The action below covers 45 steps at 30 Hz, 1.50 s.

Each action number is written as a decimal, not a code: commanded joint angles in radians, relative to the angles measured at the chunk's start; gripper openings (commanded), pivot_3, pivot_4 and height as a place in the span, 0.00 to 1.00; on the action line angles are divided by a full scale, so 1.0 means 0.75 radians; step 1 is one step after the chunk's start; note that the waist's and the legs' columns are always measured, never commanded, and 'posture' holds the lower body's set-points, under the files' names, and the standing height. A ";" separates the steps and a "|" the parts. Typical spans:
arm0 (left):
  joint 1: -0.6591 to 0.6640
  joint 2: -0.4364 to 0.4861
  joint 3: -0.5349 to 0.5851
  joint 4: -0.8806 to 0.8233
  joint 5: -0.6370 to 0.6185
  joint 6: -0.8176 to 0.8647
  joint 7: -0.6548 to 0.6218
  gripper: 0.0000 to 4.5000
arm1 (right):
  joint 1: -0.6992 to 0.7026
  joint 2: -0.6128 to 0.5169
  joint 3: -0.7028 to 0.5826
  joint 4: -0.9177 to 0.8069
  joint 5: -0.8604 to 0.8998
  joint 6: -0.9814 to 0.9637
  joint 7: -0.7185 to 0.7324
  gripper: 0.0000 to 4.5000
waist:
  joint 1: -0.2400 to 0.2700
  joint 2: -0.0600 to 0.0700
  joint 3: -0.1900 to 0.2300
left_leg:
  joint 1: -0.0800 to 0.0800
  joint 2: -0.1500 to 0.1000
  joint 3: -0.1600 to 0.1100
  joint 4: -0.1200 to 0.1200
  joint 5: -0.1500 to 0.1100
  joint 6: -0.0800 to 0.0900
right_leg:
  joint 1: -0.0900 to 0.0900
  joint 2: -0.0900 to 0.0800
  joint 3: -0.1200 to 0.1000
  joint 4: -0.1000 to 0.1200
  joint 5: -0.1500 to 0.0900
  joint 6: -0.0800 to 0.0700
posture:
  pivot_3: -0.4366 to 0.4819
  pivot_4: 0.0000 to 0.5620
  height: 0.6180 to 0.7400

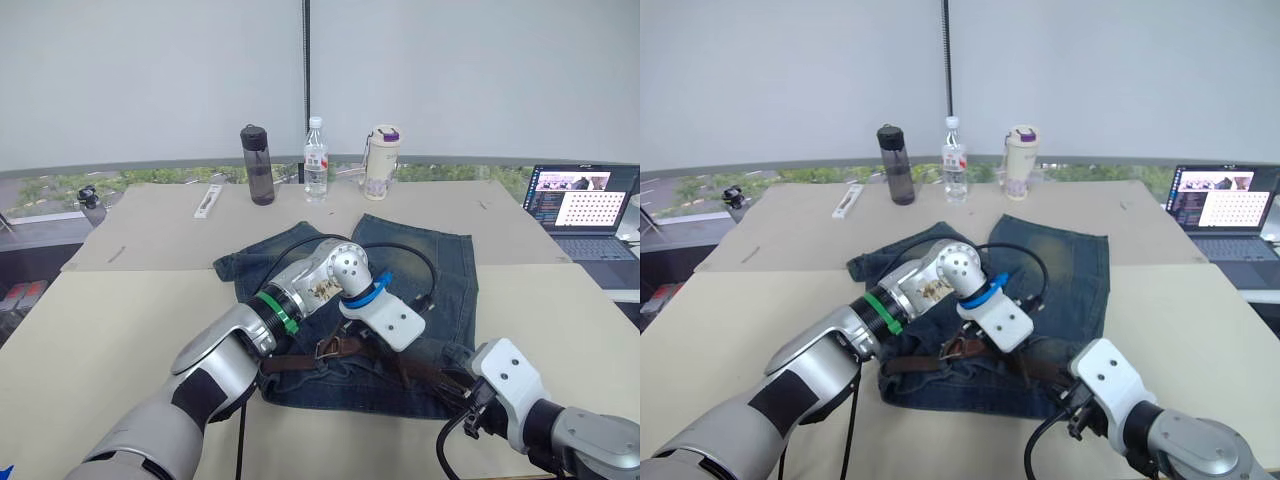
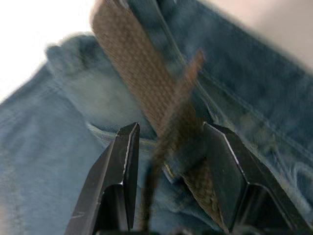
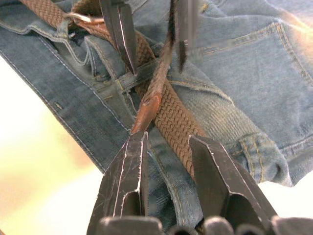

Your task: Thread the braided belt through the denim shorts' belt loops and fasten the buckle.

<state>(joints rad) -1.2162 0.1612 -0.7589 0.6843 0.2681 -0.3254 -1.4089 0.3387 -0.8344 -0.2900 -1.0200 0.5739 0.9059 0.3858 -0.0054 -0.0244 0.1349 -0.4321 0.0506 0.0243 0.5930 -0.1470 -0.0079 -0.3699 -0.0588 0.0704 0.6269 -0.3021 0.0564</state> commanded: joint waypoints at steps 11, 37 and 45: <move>0.130 0.144 0.304 -0.273 -0.192 0.370 -0.063 0.01 | -0.255 -0.025 0.312 -0.024 0.006 0.015 -0.105 0.35 | -0.021 0.001 -0.001 | 0.002 0.000 -0.002 0.000 0.001 0.001 | 0.000 0.001 0.000 0.004 0.001 0.002 | 0.48 0.27 1.00; 0.733 0.700 0.600 -0.855 -0.244 0.433 0.243 0.00 | -0.967 0.046 1.052 0.444 -0.543 -0.097 0.162 0.51 | 0.001 0.011 -0.007 | 0.003 0.001 -0.004 0.005 0.001 0.001 | 0.001 0.003 -0.002 0.010 0.004 -0.008 | 0.48 0.27 1.00; 0.653 0.734 0.544 -0.688 -0.159 0.147 0.244 0.00 | -0.934 0.193 0.976 0.446 -0.566 -0.038 0.140 0.26 | -0.002 0.011 -0.007 | 0.004 0.001 -0.004 0.007 0.001 0.001 | -0.001 0.004 -0.001 0.019 0.003 -0.008 | 0.48 0.27 1.00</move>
<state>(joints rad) -0.6877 0.7039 -0.3506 0.1581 0.1285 -0.1495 -1.2318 -0.3632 -0.7056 0.4884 -0.6510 0.1410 0.8671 0.4916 -0.0070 -0.0163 0.1298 -0.4292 0.0516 0.0214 0.5982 -0.1463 -0.0070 -0.3703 -0.0562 0.0696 0.6413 -0.2996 0.0500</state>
